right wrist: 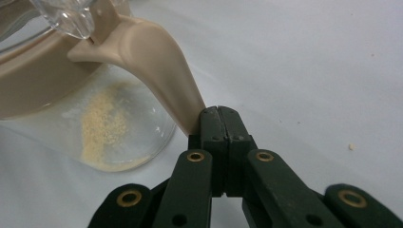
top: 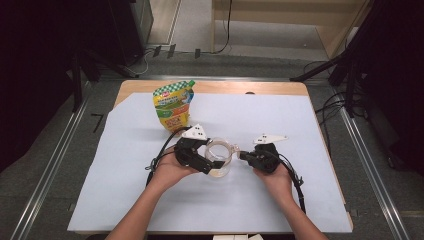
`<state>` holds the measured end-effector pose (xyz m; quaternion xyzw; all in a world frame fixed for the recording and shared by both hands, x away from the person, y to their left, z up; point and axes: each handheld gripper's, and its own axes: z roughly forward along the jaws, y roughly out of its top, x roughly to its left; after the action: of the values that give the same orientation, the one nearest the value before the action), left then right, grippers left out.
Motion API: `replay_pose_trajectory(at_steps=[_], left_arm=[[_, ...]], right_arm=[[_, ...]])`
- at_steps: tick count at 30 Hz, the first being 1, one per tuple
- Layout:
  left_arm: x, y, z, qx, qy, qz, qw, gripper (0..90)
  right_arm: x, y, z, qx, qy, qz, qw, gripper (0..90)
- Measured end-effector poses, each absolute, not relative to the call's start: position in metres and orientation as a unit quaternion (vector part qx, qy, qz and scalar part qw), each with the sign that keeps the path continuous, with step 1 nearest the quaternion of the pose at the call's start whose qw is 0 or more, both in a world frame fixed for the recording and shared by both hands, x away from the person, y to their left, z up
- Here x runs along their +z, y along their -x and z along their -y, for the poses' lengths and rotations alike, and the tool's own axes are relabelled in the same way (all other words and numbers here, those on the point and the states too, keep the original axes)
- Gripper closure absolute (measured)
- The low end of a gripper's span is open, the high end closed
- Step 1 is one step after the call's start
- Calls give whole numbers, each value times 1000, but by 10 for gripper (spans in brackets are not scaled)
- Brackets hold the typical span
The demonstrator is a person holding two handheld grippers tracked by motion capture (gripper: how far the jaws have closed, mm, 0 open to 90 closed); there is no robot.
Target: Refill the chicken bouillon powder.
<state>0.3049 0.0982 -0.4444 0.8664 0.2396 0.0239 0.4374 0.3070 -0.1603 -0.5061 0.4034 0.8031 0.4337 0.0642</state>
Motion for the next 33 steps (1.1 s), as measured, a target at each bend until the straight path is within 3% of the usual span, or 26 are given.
replay_pose_trajectory(at_steps=[24,33], left_arm=[[-434,-300,-95,51,-874,-230,426,131],[-424,-303,-102,13,-847,-247,471,144]], right_arm=[[-507,-305,159,431,-405,-804,68,900],[-507,-304,159,432,-402,-804,68,900]])
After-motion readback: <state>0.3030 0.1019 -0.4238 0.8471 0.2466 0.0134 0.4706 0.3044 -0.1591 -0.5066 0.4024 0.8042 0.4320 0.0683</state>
